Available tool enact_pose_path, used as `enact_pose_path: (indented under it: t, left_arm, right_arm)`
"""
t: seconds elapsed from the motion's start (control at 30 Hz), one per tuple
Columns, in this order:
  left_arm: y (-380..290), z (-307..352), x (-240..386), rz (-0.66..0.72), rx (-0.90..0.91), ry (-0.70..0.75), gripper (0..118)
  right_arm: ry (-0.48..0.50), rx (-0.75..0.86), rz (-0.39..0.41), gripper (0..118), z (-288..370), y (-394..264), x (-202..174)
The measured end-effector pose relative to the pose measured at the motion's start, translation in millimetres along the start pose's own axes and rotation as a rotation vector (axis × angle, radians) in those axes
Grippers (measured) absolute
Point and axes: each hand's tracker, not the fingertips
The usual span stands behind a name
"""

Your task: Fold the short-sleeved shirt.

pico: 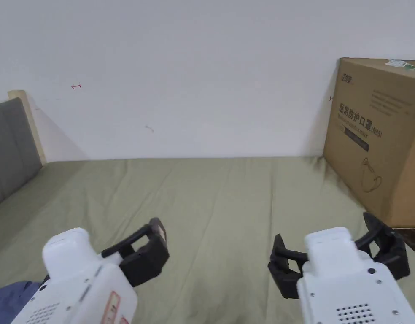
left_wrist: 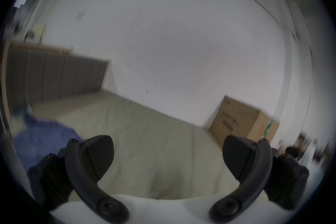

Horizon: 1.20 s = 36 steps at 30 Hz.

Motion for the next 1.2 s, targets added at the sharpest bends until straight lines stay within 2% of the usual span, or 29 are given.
enact_pose_path:
  t: [0.1,0.17,0.2,0.27,0.33,0.37,0.43,0.53,0.6,0.63,0.7,0.73,0.83,1.0,1.2]
  left_arm:
    - [-9,-5,-25,0.238,-0.016,0.015,118]
    - [-17,-8,-39,0.33,-0.043,0.045,118]
    - [-22,-10,-46,0.374,-0.051,0.057,118]
    - [-31,-12,-55,0.444,-0.071,0.079,118]
    - [-32,-12,-57,0.451,-0.08,0.116,118]
    - [-30,-12,-53,0.409,-0.066,0.115,118]
    - [-19,-12,-39,0.237,-0.026,0.122,118]
    - [-3,-12,-4,-0.093,0.017,0.131,118]
    - [-2,-11,21,-0.362,0.029,0.135,118]
    - [-3,-9,33,-0.448,0.04,0.146,118]
    - [-11,-5,44,-0.553,0.052,0.149,118]
    - [-13,-4,46,-0.562,0.052,0.141,118]
    - [-18,-2,41,-0.545,0.009,0.112,118]
    - [-15,-7,31,-0.471,-0.017,0.071,118]
    - [-11,0,35,-0.499,0.047,0.104,118]
  right_arm:
    - [-0.012,0.059,0.338,118,4,0,-31]
    - [-0.001,0.087,0.51,118,6,-7,-51]
    - [0.031,0.091,0.567,118,7,-12,-59]
    - [0.072,0.072,0.595,118,4,-18,-67]
    - [0.092,0.046,0.549,118,3,-16,-67]
    - [0.105,0.026,0.474,118,1,-13,-62]
    - [0.121,-0.017,0.243,118,-3,1,-44]
    - [0.149,-0.074,-0.203,118,-12,9,-4]
    - [0.156,-0.111,-0.496,118,-13,3,18]
    - [0.126,-0.152,-0.572,118,-16,-4,24]
    - [0.063,-0.185,-0.589,118,-7,-13,20]
    - [0.043,-0.203,-0.553,118,-7,-20,19]
    - [0.072,-0.203,-0.51,118,1,-25,16]
    - [0.066,-0.053,-0.456,118,18,-5,15]
    - [-0.018,-0.038,-0.407,118,15,6,22]
